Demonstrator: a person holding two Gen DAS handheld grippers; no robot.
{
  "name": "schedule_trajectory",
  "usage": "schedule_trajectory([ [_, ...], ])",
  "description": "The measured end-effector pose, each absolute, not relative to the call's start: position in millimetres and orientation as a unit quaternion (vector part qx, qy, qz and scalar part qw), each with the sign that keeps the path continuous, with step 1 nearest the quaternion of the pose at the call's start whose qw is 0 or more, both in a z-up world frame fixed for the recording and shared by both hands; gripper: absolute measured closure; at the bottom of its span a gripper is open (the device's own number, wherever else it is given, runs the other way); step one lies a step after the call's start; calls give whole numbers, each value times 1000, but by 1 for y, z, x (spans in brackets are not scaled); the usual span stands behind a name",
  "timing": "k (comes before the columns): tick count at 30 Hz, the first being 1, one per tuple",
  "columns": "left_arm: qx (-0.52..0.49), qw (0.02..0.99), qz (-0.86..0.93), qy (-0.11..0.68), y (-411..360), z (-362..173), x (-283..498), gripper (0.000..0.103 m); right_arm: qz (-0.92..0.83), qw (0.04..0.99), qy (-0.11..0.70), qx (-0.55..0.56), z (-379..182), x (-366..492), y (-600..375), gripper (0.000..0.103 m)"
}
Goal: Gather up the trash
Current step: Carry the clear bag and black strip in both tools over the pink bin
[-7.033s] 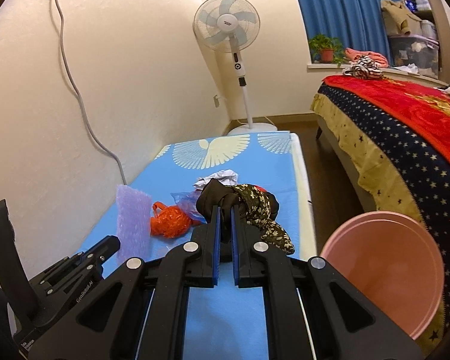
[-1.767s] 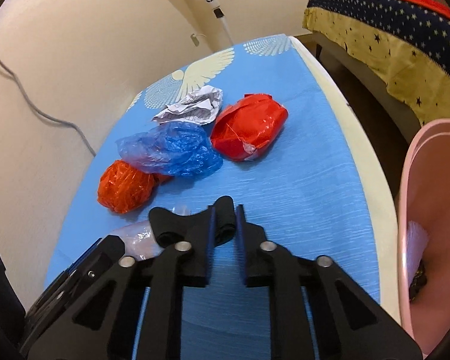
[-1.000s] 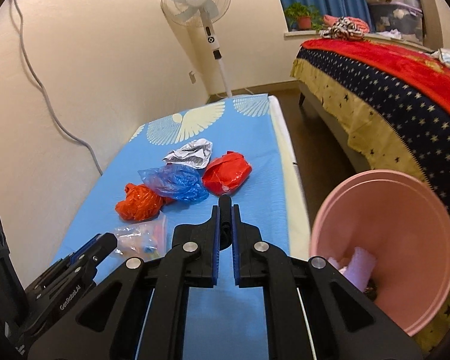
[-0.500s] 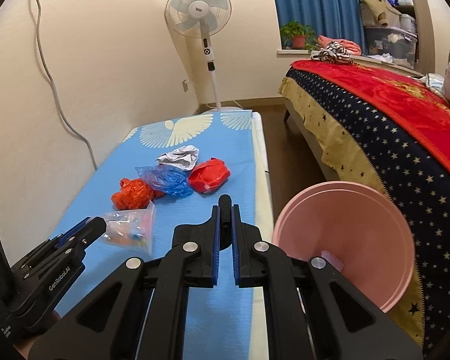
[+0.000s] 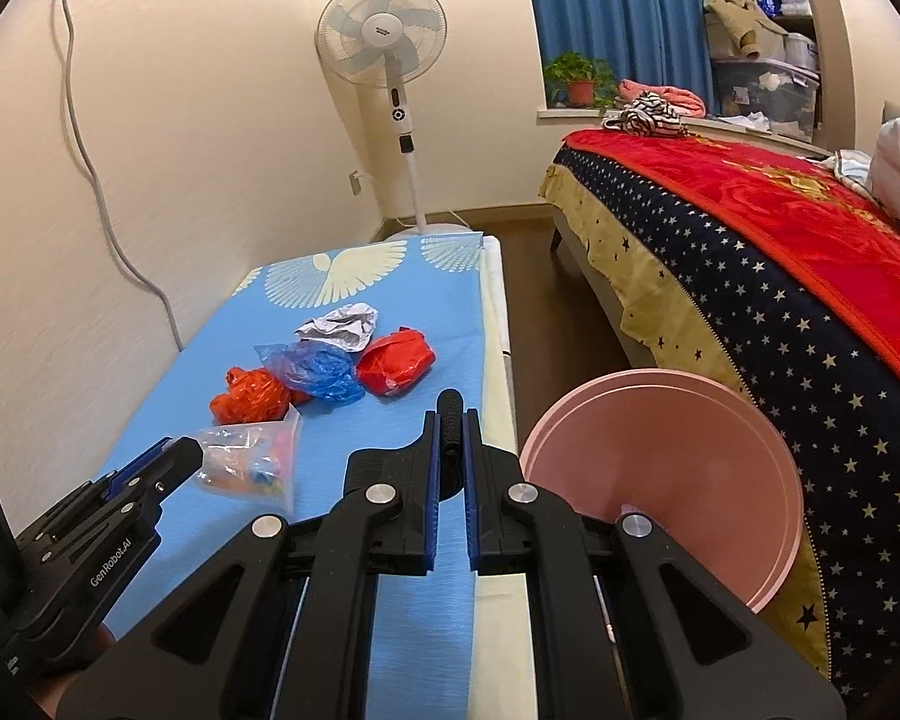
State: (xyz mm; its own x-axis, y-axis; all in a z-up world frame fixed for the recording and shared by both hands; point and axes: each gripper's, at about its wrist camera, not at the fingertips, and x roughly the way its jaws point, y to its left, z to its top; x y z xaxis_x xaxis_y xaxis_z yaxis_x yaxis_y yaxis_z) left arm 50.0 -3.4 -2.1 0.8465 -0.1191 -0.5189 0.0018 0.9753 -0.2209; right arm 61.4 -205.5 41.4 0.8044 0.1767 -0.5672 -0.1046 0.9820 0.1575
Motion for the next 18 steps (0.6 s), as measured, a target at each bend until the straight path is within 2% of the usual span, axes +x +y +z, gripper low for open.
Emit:
schedule_trajectory([
  [18,-105,956,-43,272,-19,-2,57,86,58,951,298,64,41,63,-222,96],
])
